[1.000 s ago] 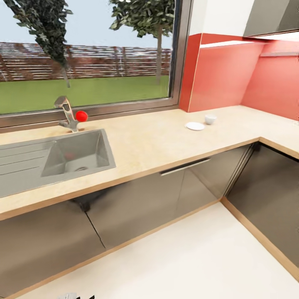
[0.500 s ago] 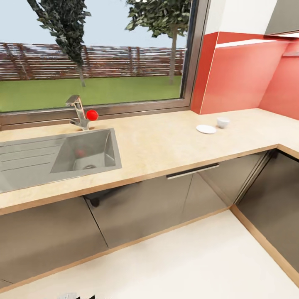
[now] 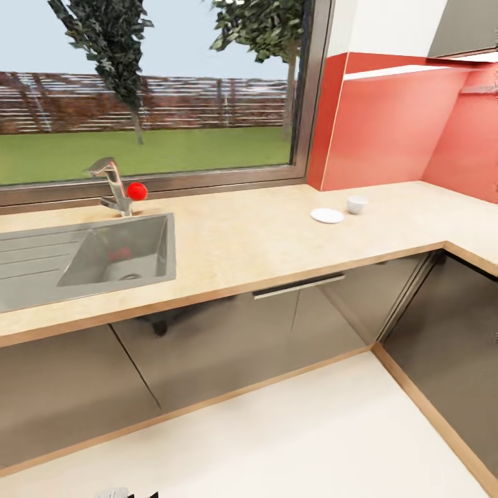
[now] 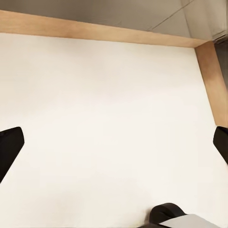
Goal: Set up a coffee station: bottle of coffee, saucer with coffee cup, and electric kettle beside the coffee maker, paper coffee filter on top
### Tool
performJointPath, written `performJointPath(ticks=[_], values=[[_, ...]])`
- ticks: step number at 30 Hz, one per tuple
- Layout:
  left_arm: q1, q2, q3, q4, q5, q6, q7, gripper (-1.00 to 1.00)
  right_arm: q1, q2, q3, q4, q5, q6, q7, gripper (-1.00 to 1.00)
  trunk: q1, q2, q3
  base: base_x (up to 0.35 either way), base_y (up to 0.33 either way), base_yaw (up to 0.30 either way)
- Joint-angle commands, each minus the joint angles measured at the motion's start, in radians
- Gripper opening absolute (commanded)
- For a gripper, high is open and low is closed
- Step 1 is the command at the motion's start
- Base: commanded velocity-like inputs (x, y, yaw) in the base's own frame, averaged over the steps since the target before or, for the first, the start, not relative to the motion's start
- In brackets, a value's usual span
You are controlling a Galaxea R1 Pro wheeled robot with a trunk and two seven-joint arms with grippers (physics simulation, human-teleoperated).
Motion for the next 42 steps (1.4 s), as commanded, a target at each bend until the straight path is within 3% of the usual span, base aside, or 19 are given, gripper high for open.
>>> performJointPath(ticks=[1, 18, 32, 33, 36, 39, 42], values=[[-0.001, 0.000, -0.008, 0.001, 0.007, -0.006, -0.002, 1.00, -0.001, 0.000, 0.002, 0.001, -0.002, -0.003, 0.000, 1.00, 0.000, 0.000, -0.001, 0.000, -0.304, -0.022], [-0.001, -0.001, -0.009, 0.001, 0.007, -0.006, -0.002, 1.00, 0.000, 0.000, 0.003, 0.001, -0.002, -0.003, 0.000, 1.00, 0.000, 0.000, 0.006, 0.000, -0.302, -0.159], [-0.001, -0.001, -0.008, 0.000, 0.007, -0.006, -0.002, 1.00, -0.001, 0.001, -0.003, -0.001, -0.007, -0.003, 0.002, 1.00, 0.000, 0.000, 0.006, 0.000, -0.038, -0.006], [-0.001, -0.010, -0.021, -0.060, 0.007, -0.003, -0.004, 1.00, -0.017, 0.031, 0.000, -0.085, -0.005, -0.029, 0.002, 1.00, 0.000, 0.000, 0.006, 0.000, 0.000, 0.000], [-0.001, -0.012, -0.021, -0.151, 0.007, 0.025, -0.007, 1.00, -0.021, 0.036, 0.001, -0.198, -0.005, -0.031, 0.004, 1.00, 0.000, 0.000, 0.006, 0.000, 0.000, 0.000], [-0.001, -0.013, -0.021, -0.277, 0.007, 0.151, -0.010, 1.00, -0.022, 0.039, 0.003, -0.331, -0.010, -0.030, 0.026, 1.00, 0.000, 0.000, 0.006, 0.000, 0.000, 0.000], [-0.001, -0.013, -0.018, -0.364, 0.007, 0.214, -0.011, 1.00, -0.022, 0.039, 0.002, -0.401, -0.011, -0.024, 0.066, 1.00, 0.000, 0.000, 0.006, 0.000, 0.000, 0.000]])
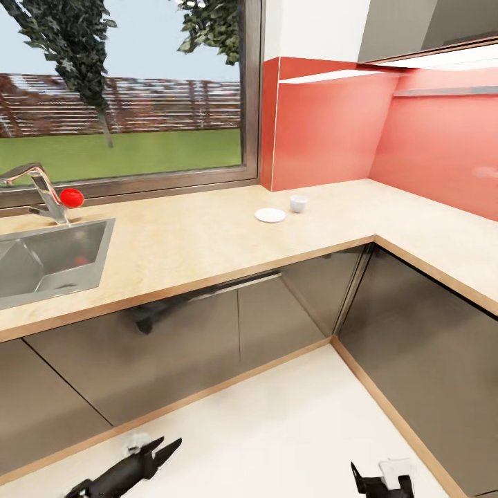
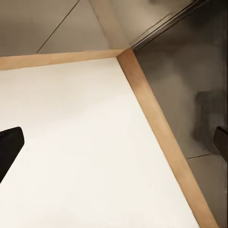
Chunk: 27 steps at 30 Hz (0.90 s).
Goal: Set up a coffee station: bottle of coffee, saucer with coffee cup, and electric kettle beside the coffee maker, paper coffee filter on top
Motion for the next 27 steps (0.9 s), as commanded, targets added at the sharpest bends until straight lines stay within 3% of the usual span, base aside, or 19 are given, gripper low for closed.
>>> performJointPath(ticks=[1, 9, 14, 22, 24, 27], values=[[-0.001, 0.001, -0.008, -0.030, 0.007, 0.015, 0.000, 1.00, 0.000, -0.001, 0.000, -0.026, -0.004, 0.004, 0.020, 1.00, 0.000, 0.000, -0.001, 0.000, 0.000, 0.000], [-0.001, -0.001, -0.006, -0.241, 0.007, 0.222, 0.000, 1.00, -0.001, -0.002, -0.010, -0.266, -0.029, 0.170, 0.157, 1.00, 0.000, 0.000, -0.001, 0.000, 0.000, 0.000], [-0.001, -0.021, -0.005, -0.396, 0.008, 0.338, 0.000, 1.00, -0.001, -0.005, -0.012, -0.448, -0.102, 0.304, 0.204, 1.00, 0.000, 0.000, -0.001, 0.000, 0.000, 0.000], [-0.001, -0.053, -0.003, -0.633, 0.009, 0.519, 0.001, 1.00, -0.001, -0.012, -0.015, -0.642, -0.196, 0.419, 0.221, 1.00, 0.000, 0.000, -0.001, 0.000, 0.000, 0.000], [-0.001, -0.064, -0.003, -0.692, 0.010, 0.558, 0.001, 1.00, -0.001, -0.019, -0.025, -0.690, -0.208, 0.444, 0.222, 1.00, 0.000, 0.000, -0.001, 0.000, 0.000, 0.000], [-0.001, -0.078, -0.002, -0.816, 0.011, 0.624, 0.002, 1.00, -0.001, -0.031, -0.082, -0.809, -0.222, 0.534, 0.224, 1.00, 0.000, 0.000, -0.001, 0.000, 0.000, 0.000]])
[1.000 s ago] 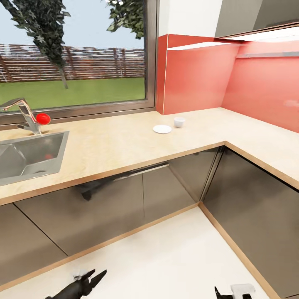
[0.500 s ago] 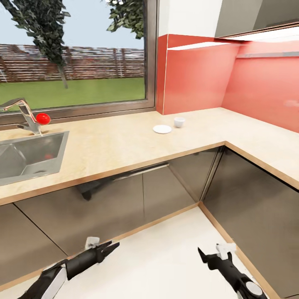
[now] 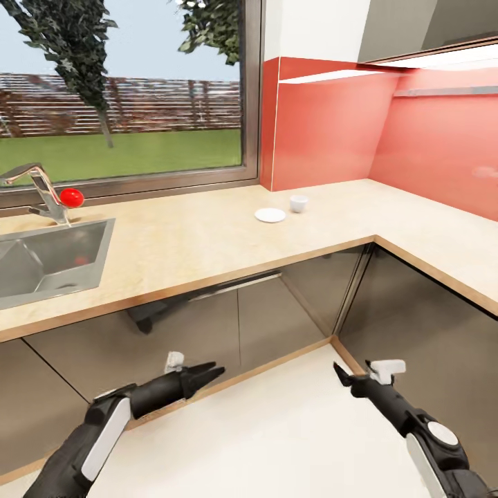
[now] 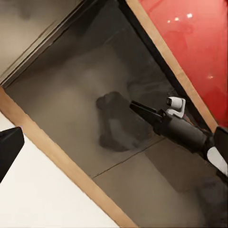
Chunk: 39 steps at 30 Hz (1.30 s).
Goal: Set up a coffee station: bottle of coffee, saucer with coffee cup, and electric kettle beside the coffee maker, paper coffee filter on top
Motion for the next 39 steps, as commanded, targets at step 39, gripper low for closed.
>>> performJointPath(ticks=[39], values=[[-0.550, -0.303, 0.461, 0.007, 0.079, 0.445, 0.570, 1.00, -1.047, 0.213, -0.314, 0.332, -0.151, 0.779, -0.044, 1.00, 0.000, 0.000, -0.001, 0.011, -0.009, 0.000]])
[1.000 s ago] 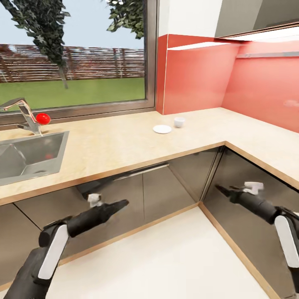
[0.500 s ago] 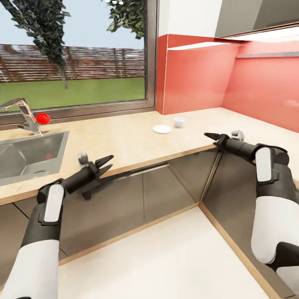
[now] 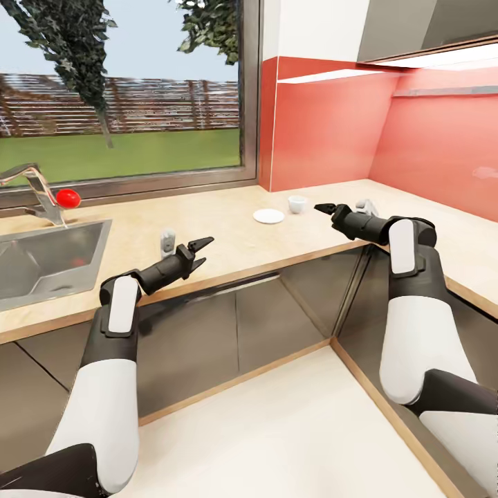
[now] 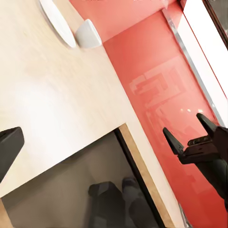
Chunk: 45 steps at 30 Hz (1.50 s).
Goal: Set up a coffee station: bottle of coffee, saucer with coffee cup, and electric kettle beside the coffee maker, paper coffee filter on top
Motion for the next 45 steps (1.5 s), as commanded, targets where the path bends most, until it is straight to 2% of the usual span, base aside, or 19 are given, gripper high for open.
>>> performJointPath(ticks=[1, 3, 4, 10, 12, 13, 16, 30, 36, 45], values=[[-0.001, -0.002, 0.007, 0.000, -0.005, 0.007, -0.006, 1.00, -0.001, 0.006, -0.014, 0.010, 0.008, 0.005, 0.005, 1.00, 0.000, 0.000, -0.001, 0.174, -0.140, 0.000], [-0.002, -0.004, 0.014, 0.000, -0.005, 0.007, -0.005, 1.00, -0.002, 0.017, -0.043, 0.036, 0.007, 0.005, -0.004, 1.00, 0.000, 0.000, -0.001, 0.138, -0.110, 0.000], [-0.002, -0.006, 0.035, 0.001, -0.006, 0.007, -0.004, 1.00, -0.002, 0.047, -0.131, 0.093, 0.006, 0.005, -0.017, 1.00, 0.000, 0.000, -0.001, 0.046, -0.037, 0.000], [-0.002, -0.005, 0.046, 0.001, -0.006, 0.007, -0.004, 1.00, -0.002, 0.060, -0.176, 0.120, -0.003, 0.003, -0.026, 1.00, 0.000, 0.000, -0.001, 0.062, -0.038, 0.000], [-0.002, -0.005, 0.046, 0.001, -0.006, 0.007, -0.004, 1.00, -0.002, 0.061, -0.181, 0.122, -0.021, 0.003, -0.027, 1.00, 0.000, 0.000, -0.001, 0.183, -0.107, 0.000], [-0.002, -0.005, 0.049, 0.000, -0.006, 0.008, -0.004, 1.00, -0.002, 0.062, -0.185, 0.125, -0.098, 0.004, -0.038, 1.00, 0.000, 0.000, -0.001, 0.232, -0.143, 0.000], [-0.002, -0.005, 0.051, -0.001, -0.005, 0.008, -0.004, 1.00, -0.002, 0.063, -0.184, 0.126, -0.126, 0.004, -0.051, 1.00, 0.000, 0.000, -0.001, 0.136, -0.085, 0.000], [-0.002, -0.005, 0.052, 0.001, -0.005, 0.008, -0.004, 1.00, -0.001, 0.064, -0.182, 0.128, -0.135, 0.004, -0.055, 1.00, 0.000, 0.000, -0.001, 0.141, -0.102, 0.000], [-0.002, -0.005, 0.052, 0.002, -0.005, 0.008, -0.004, 1.00, -0.001, 0.068, -0.181, 0.196, -0.136, 0.004, -0.055, 1.00, 0.000, 0.000, -0.001, 0.147, -0.112, 0.000], [-0.002, -0.005, 0.051, 0.002, -0.005, 0.008, -0.004, 1.00, -0.001, 0.073, -0.179, 0.222, -0.136, 0.004, -0.055, 1.00, 0.000, 0.000, -0.001, 0.153, -0.011, 0.000]])
